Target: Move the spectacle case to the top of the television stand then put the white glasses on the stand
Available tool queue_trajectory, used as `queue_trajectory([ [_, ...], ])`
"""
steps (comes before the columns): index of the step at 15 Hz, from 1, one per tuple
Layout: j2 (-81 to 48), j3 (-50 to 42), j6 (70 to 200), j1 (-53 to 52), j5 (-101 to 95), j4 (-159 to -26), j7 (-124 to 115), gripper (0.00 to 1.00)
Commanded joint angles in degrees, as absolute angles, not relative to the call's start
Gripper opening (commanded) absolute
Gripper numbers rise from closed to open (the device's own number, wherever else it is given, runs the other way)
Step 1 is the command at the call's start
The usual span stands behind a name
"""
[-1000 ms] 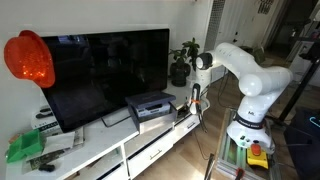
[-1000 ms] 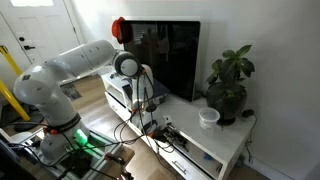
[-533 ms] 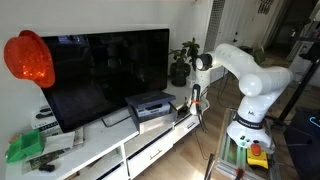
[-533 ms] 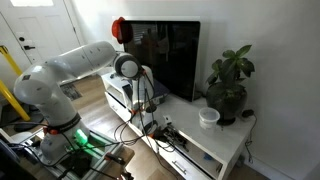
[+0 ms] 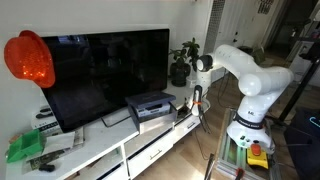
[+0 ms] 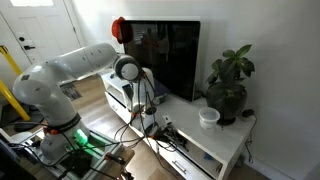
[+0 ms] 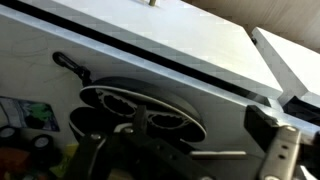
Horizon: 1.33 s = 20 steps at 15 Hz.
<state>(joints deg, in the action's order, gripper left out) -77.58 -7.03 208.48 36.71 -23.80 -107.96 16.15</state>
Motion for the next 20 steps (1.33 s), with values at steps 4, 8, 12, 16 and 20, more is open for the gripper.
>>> queue_trajectory([
  [4, -83.15, -7.51, 213.07, 38.63, -28.53, -101.5, 15.45, 1.0],
  [8, -85.19, -7.34, 213.23, 39.36, -30.29, -99.08, 14.94, 0.66],
  [12, -86.15, -7.41, 213.0, 39.47, -31.45, -97.61, 14.74, 0.38],
  [16, -85.5, -7.64, 212.77, 39.38, -31.75, -97.65, 14.58, 0.1],
  [20, -83.42, -7.16, 210.74, 39.58, -31.76, -99.73, 12.89, 0.0],
])
